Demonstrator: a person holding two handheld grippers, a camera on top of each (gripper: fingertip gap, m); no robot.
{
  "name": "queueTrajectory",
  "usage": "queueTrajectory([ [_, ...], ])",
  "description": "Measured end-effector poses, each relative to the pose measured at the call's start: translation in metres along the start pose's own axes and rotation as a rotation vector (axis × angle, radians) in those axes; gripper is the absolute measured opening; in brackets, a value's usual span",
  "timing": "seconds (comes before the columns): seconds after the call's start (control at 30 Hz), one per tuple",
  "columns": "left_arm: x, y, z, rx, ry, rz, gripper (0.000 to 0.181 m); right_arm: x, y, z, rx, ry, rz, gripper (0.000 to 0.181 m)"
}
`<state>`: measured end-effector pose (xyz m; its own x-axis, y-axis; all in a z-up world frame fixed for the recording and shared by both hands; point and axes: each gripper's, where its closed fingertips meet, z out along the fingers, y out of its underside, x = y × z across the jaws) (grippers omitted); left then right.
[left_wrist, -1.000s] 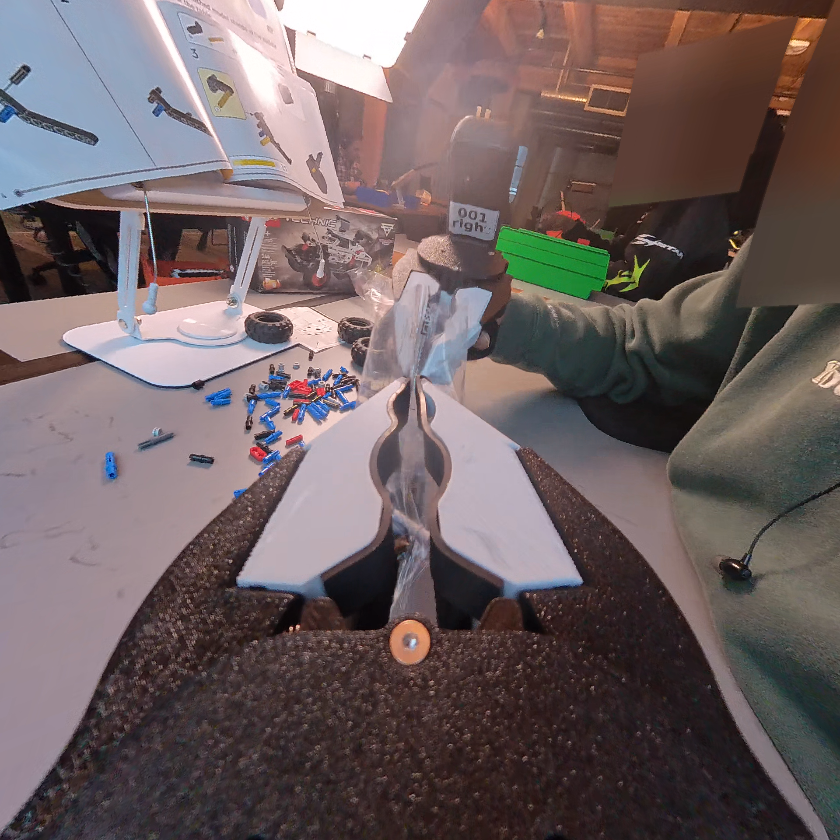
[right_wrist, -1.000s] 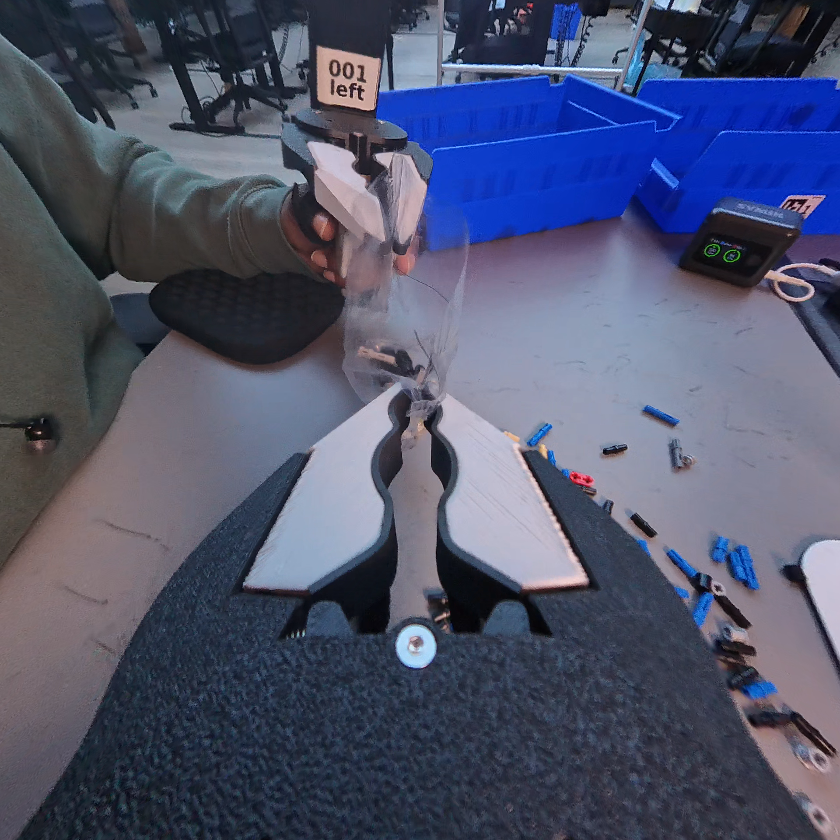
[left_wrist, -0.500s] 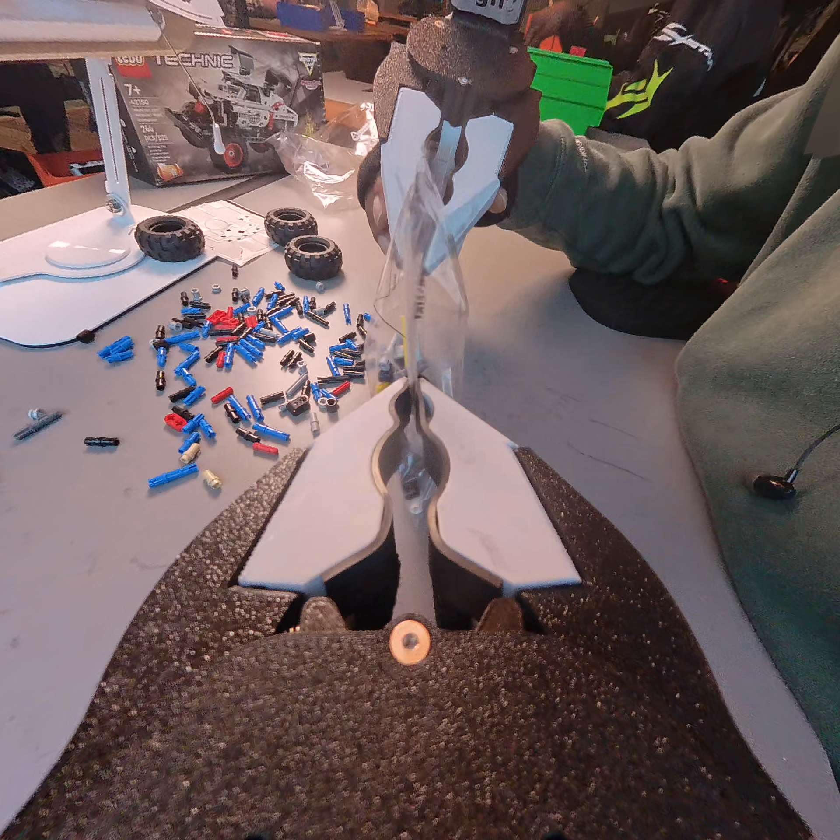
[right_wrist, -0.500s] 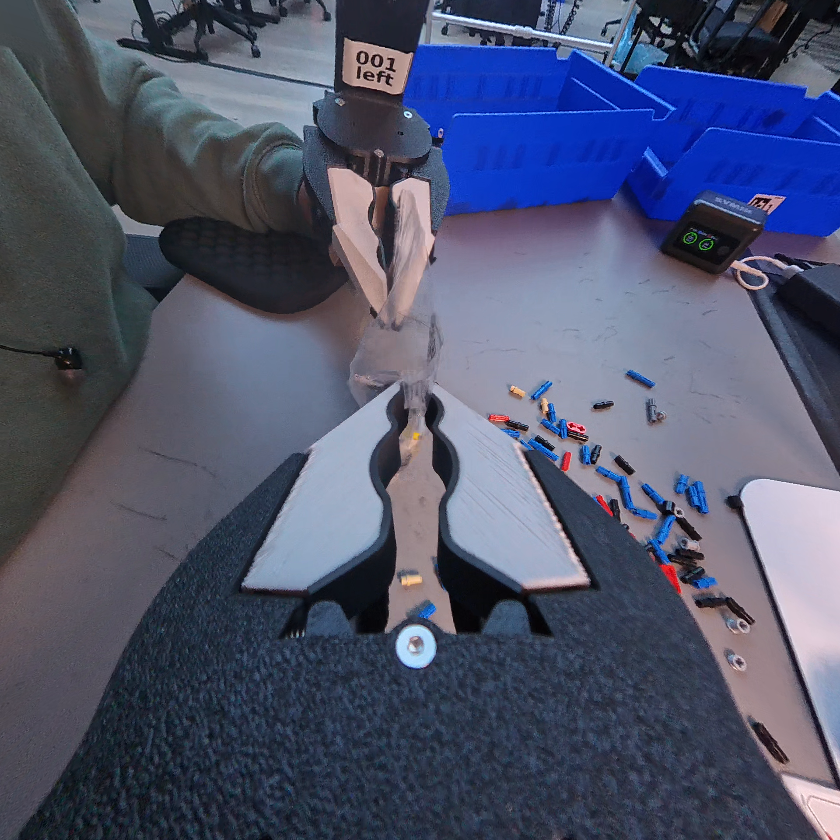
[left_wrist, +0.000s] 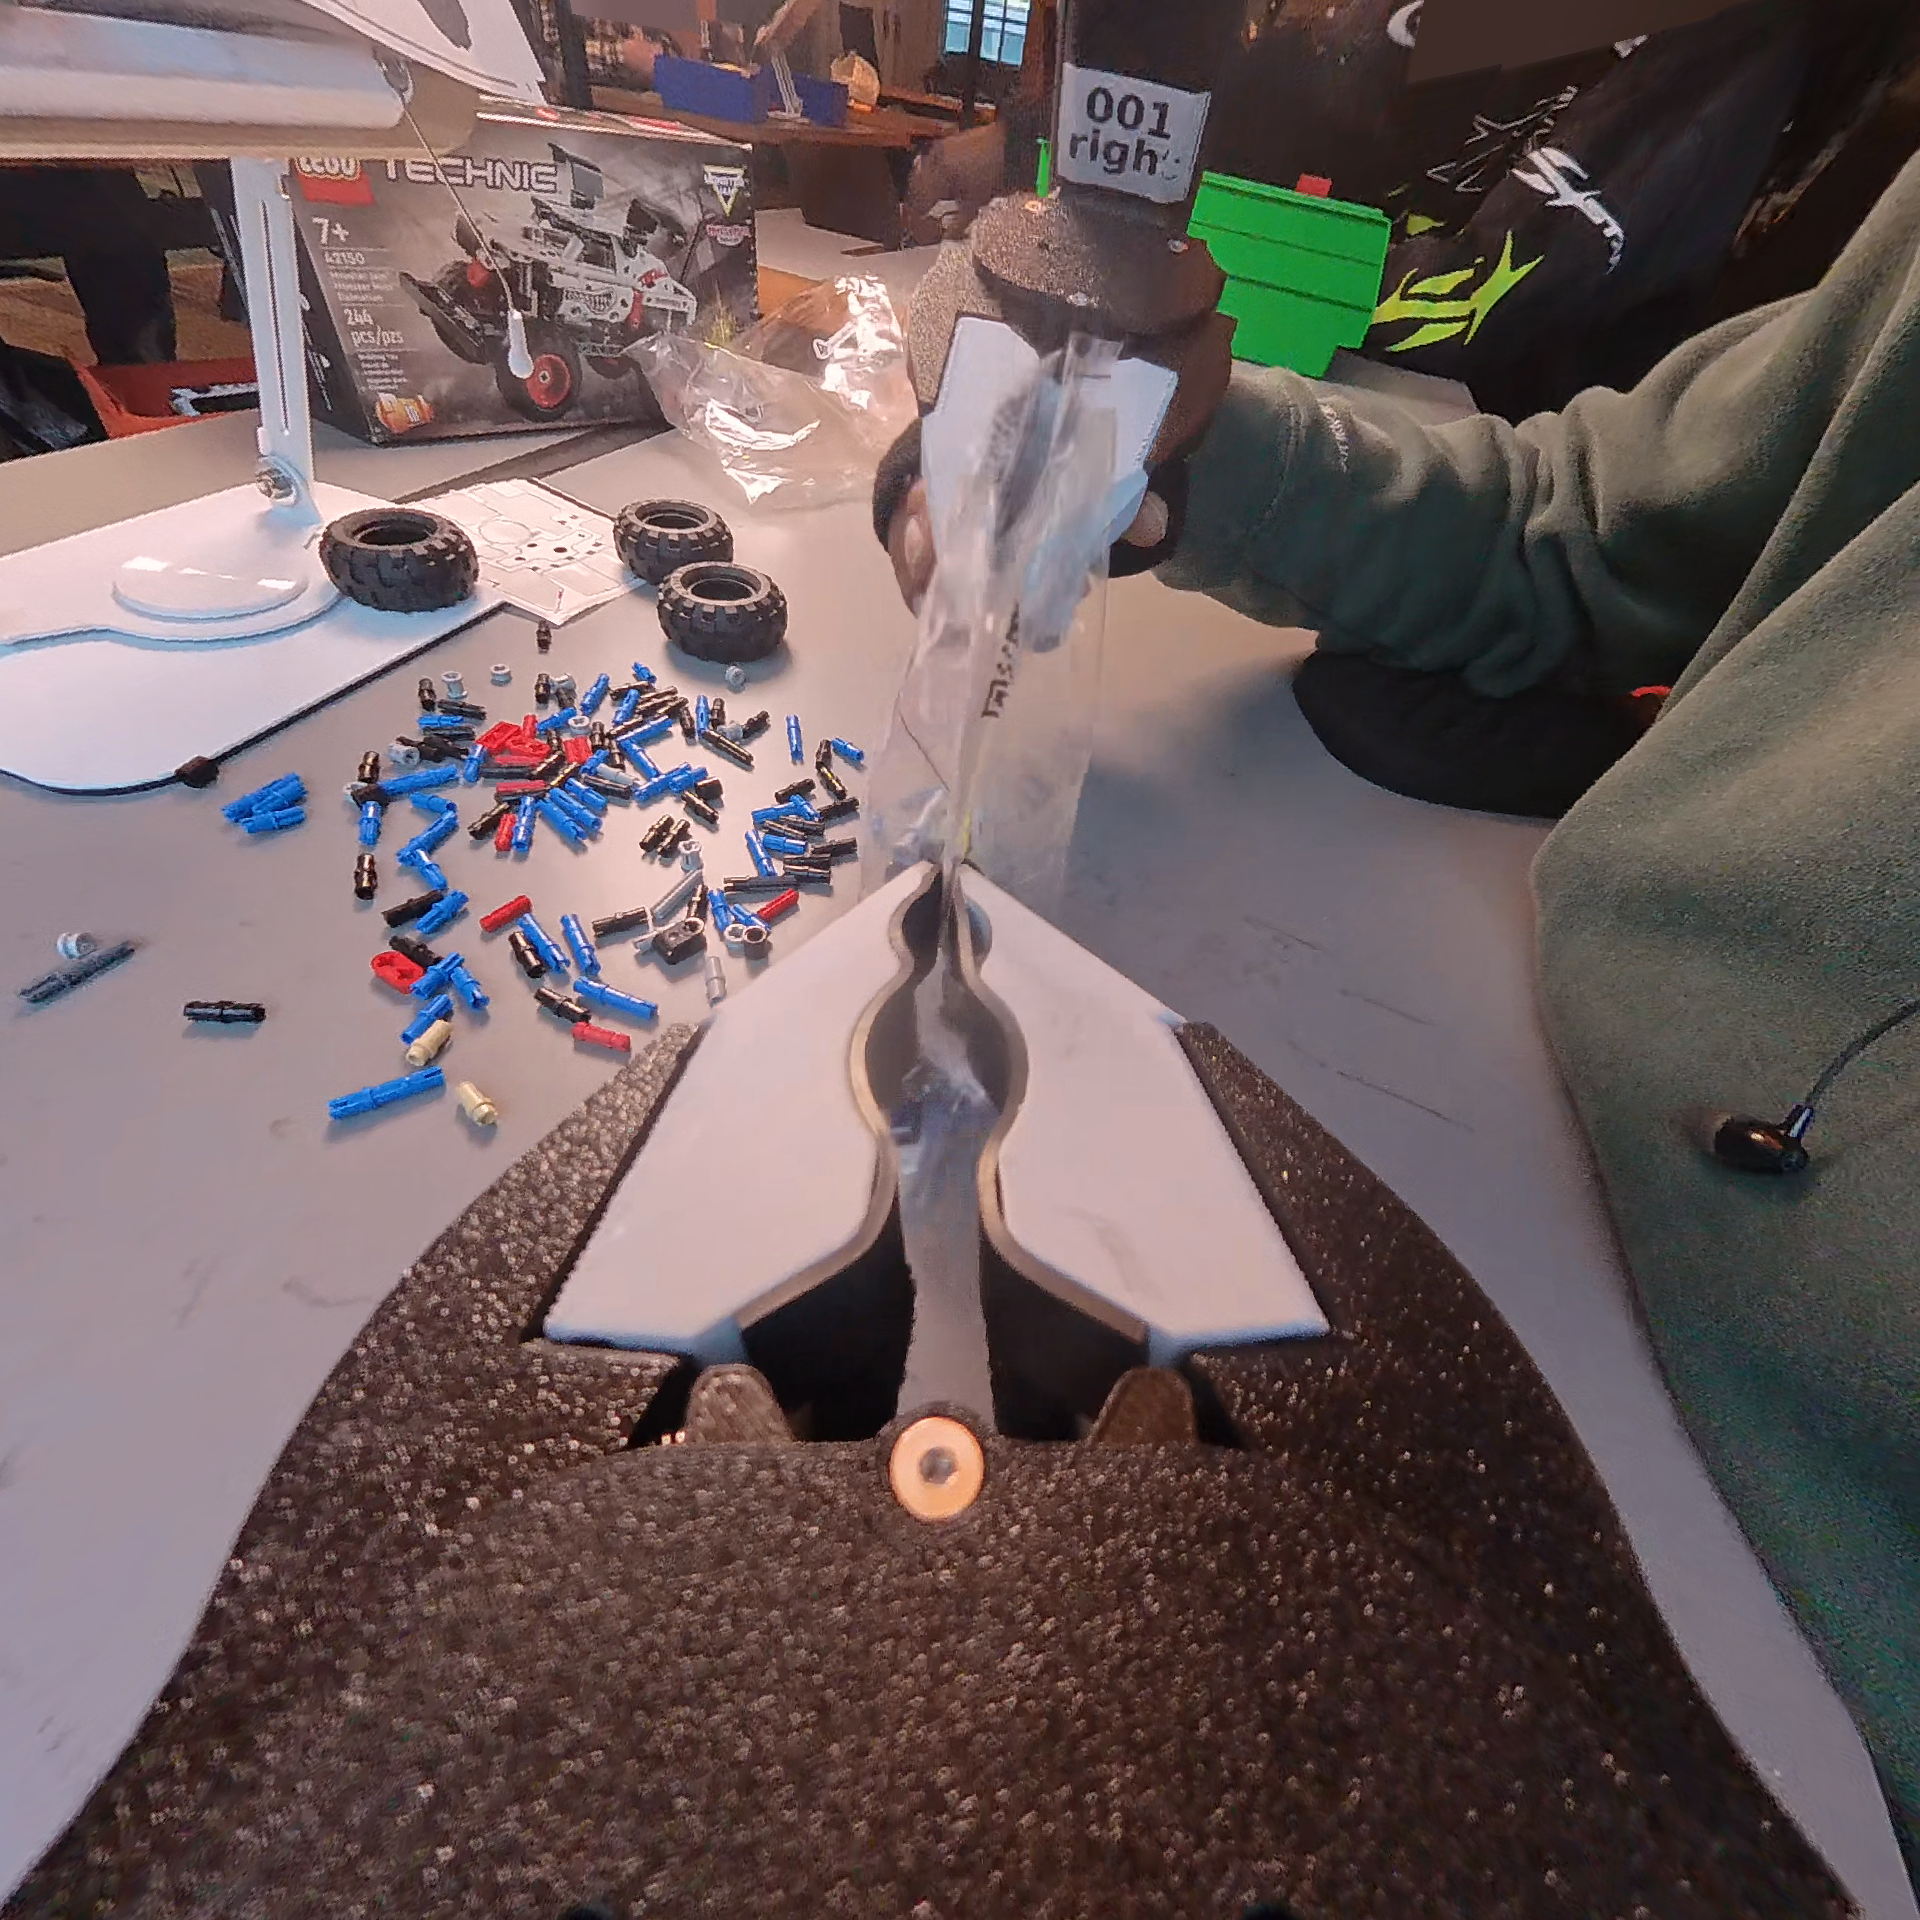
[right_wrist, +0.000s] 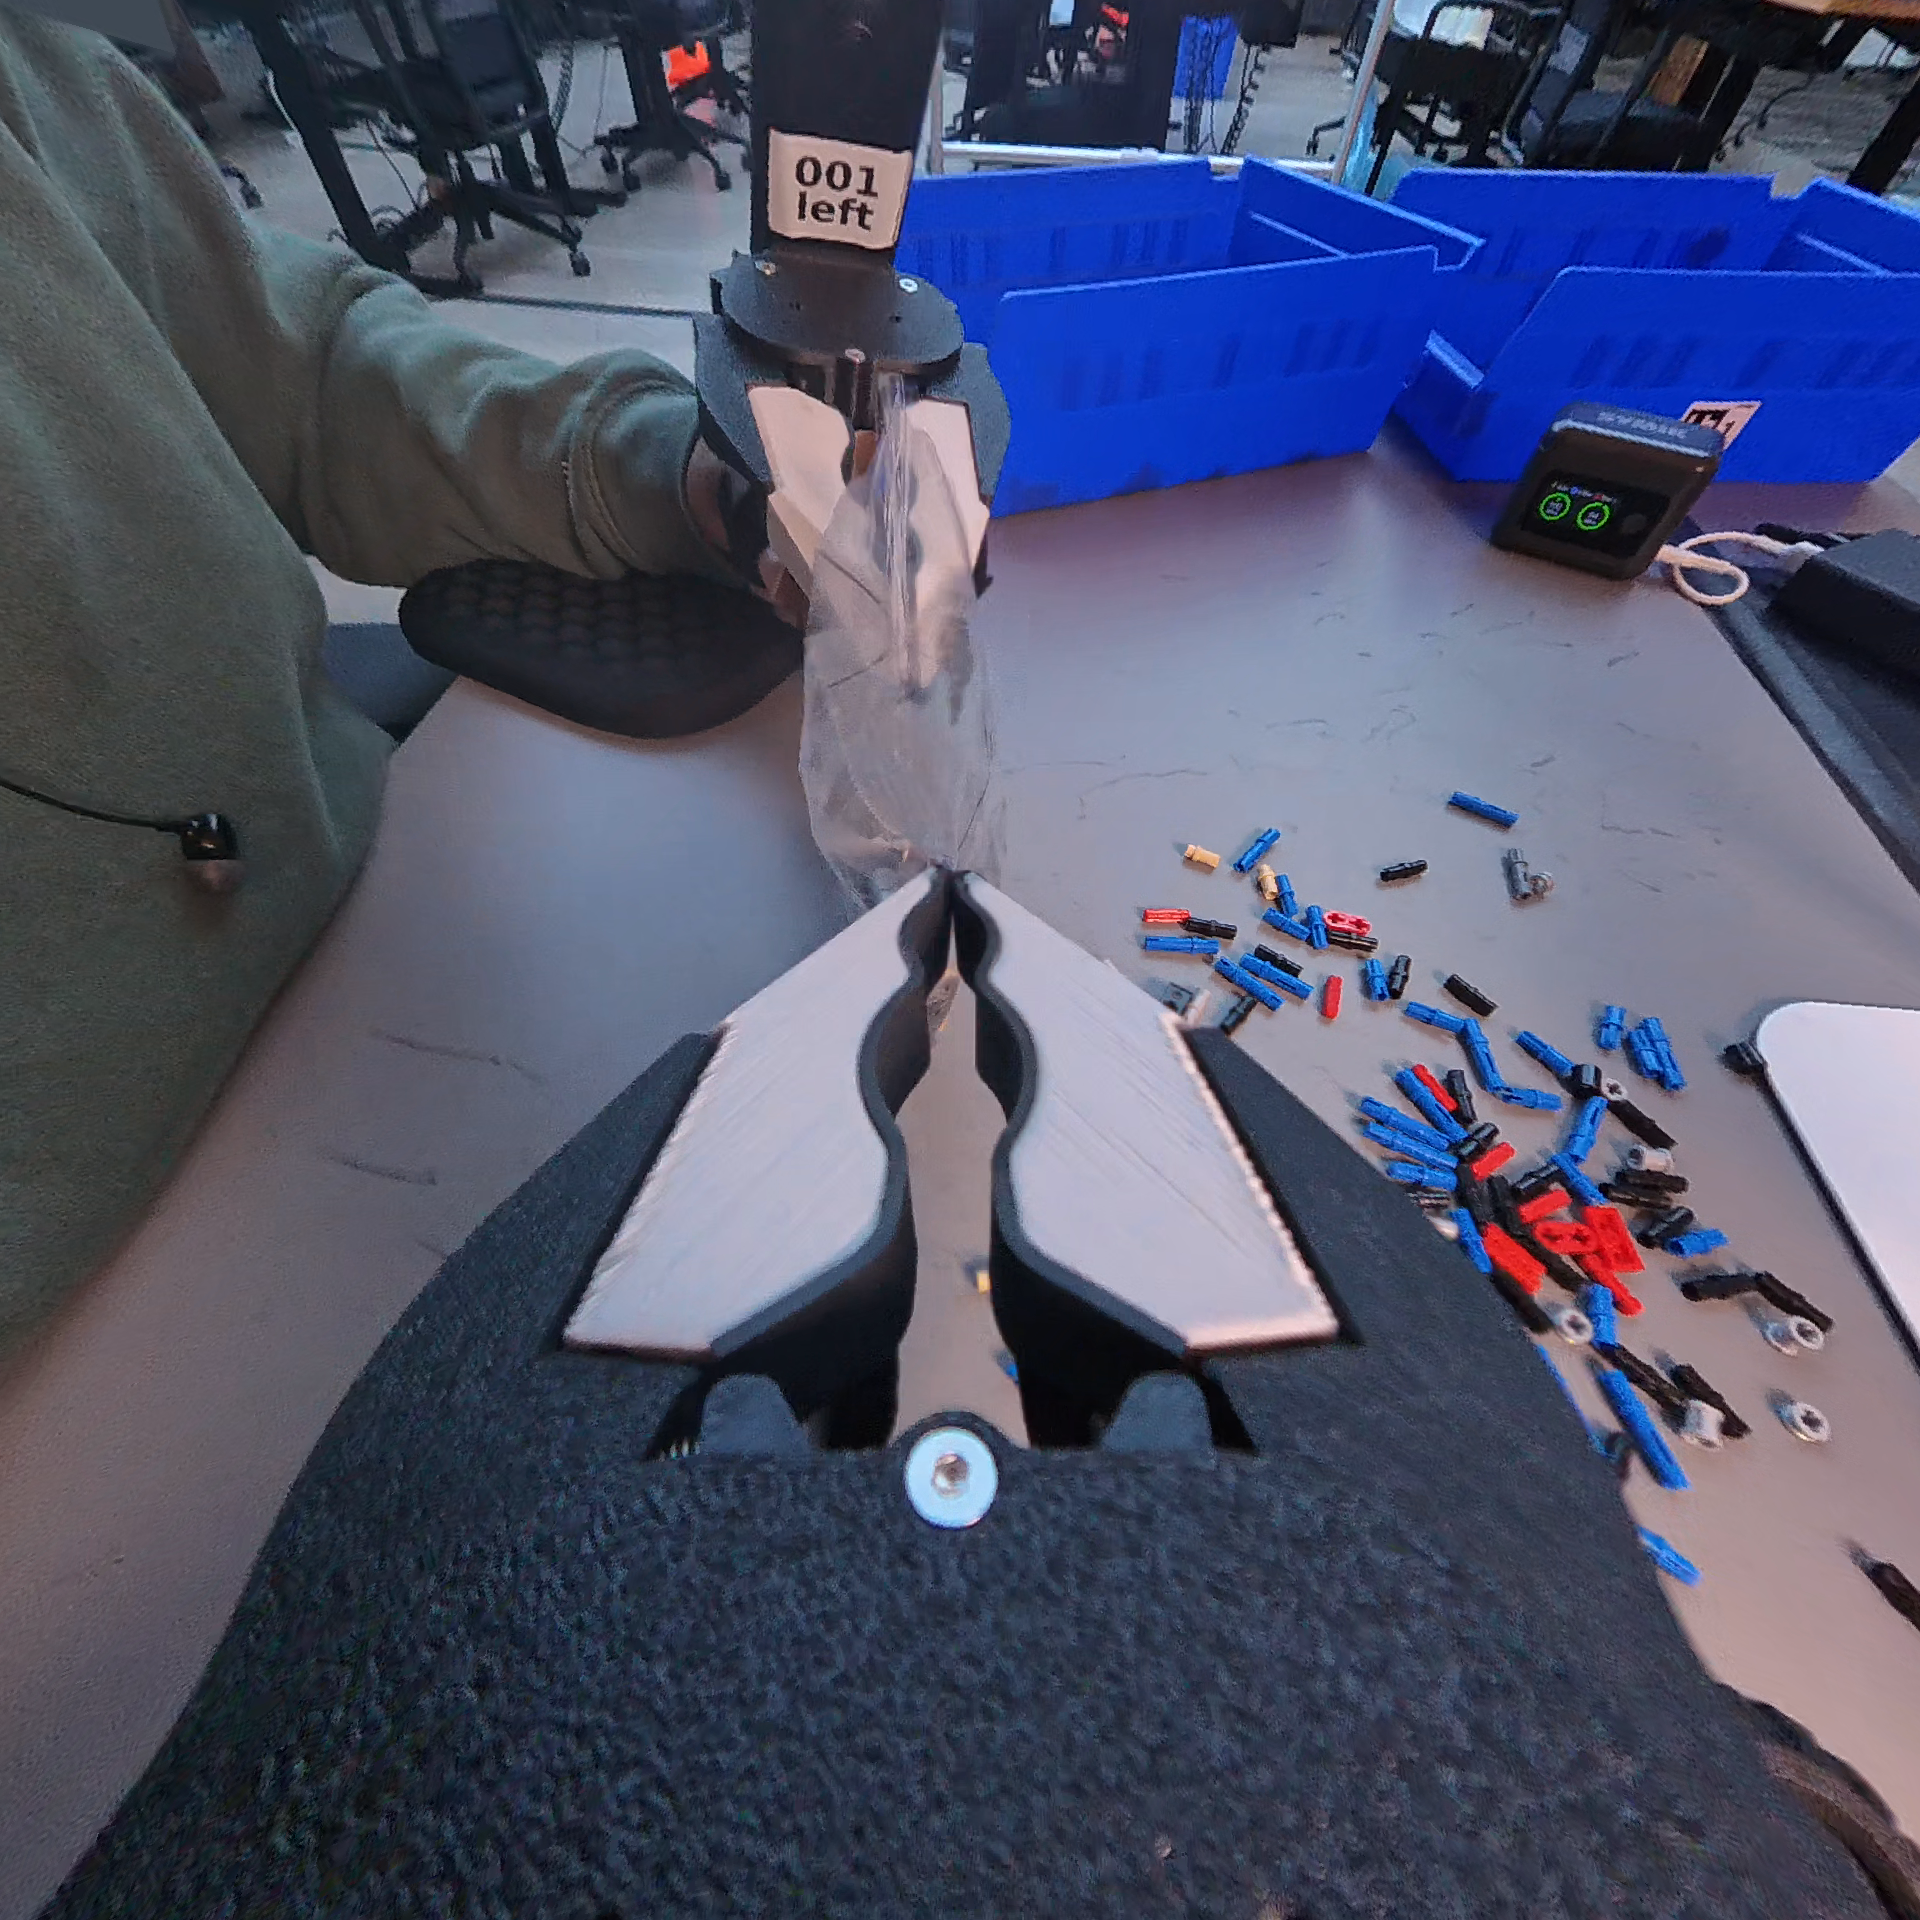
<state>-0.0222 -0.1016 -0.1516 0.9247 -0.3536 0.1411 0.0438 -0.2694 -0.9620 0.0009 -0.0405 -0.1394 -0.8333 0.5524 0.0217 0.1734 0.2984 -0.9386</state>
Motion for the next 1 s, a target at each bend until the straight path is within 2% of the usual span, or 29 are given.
queueTrajectory([
  [0.2,0.007,-0.006,0.002,0.02,0.025,-0.002,0.0,-0.016,-0.005,-0.008,0.023,0.042,0.006,0.0],
  [0.27,0.01,0.0,0.008,-0.012,0.033,0.01,0.0,-0.017,0.009,-0.006,-0.025,0.075,0.031,0.029],
  [0.3,0.013,0.0,0.01,-0.015,0.039,0.016,0.0,-0.02,0.013,-0.005,-0.034,0.074,0.045,0.026],
  [0.37,0.017,-0.001,0.013,-0.014,0.058,0.015,0.0,-0.027,0.013,-0.005,-0.011,0.082,0.04,0.0],
  [0.57,0.019,-0.002,0.021,-0.016,0.069,0.014,0.001,-0.033,-0.005,-0.026,0.069,0.142,0.046,0.0],
  [0.7,0.011,-0.01,0.023,0.003,0.063,0.0,0.015,-0.032,0.013,-0.037,0.026,0.226,0.042,0.0],
  [0.8,0.002,-0.017,0.02,0.037,0.061,-0.029,0.004,-0.034,0.011,-0.047,0.076,0.262,0.064,0.0],
  [0.93,0.0,-0.017,0.022,0.046,0.063,-0.04,0.001,-0.025,0.018,-0.055,0.085,0.33,0.071,0.0],
  [1.0,0.001,-0.018,0.023,0.048,0.059,-0.033,0.0,-0.021,0.019,-0.057,0.102,0.335,0.107,0.032],
])
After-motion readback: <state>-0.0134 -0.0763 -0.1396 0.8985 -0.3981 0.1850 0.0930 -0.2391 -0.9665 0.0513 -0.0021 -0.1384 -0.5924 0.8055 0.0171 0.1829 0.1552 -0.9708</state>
